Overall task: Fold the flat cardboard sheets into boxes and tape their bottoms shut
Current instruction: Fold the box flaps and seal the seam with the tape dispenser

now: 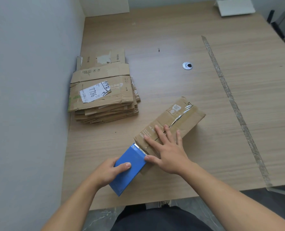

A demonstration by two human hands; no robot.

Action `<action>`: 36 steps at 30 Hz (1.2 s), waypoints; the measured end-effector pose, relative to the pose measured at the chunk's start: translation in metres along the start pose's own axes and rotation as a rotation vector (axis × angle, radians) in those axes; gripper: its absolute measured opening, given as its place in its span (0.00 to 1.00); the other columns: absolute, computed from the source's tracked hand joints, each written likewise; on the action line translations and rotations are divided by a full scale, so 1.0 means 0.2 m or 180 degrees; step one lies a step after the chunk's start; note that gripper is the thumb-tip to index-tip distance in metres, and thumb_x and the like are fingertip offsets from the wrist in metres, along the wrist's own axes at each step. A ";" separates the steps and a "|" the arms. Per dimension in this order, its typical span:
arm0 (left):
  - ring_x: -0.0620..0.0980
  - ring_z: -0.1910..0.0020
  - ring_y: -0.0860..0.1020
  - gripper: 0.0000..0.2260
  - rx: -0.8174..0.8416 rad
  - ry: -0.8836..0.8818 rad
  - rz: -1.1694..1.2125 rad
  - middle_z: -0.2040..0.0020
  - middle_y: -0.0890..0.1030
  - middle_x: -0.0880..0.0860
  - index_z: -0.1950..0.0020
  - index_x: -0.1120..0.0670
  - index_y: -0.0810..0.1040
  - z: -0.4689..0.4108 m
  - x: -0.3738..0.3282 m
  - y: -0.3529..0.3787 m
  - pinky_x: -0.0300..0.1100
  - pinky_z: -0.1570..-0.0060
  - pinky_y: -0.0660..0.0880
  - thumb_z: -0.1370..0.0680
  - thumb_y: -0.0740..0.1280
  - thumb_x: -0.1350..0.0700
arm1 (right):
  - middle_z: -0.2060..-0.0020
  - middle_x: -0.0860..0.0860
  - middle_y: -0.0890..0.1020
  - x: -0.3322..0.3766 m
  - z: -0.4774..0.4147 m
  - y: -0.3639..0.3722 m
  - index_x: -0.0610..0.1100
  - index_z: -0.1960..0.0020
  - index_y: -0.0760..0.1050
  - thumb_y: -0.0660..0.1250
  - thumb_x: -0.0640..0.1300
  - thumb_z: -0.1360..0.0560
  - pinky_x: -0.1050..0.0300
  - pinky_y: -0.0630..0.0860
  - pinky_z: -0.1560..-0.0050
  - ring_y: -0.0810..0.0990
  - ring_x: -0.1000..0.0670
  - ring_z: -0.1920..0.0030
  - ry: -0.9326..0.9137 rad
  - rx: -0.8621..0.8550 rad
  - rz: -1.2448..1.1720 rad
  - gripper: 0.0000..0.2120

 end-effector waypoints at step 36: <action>0.48 0.58 0.81 0.23 -0.0775 -0.0528 -0.1510 0.57 0.82 0.48 0.55 0.49 0.78 0.00 -0.03 -0.08 0.47 0.55 0.77 0.34 0.63 0.32 | 0.21 0.58 0.37 0.02 -0.05 -0.01 0.71 0.25 0.48 0.51 0.68 0.22 0.38 0.29 0.29 0.30 0.50 0.23 -0.0128 0.0061 -0.0204 0.27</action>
Point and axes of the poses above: each hand's wrist, its own z-axis away from the middle knuckle, its own y-axis out of the palm, x = y × z, the point moved 3 cm from there along -z, towards the middle knuckle
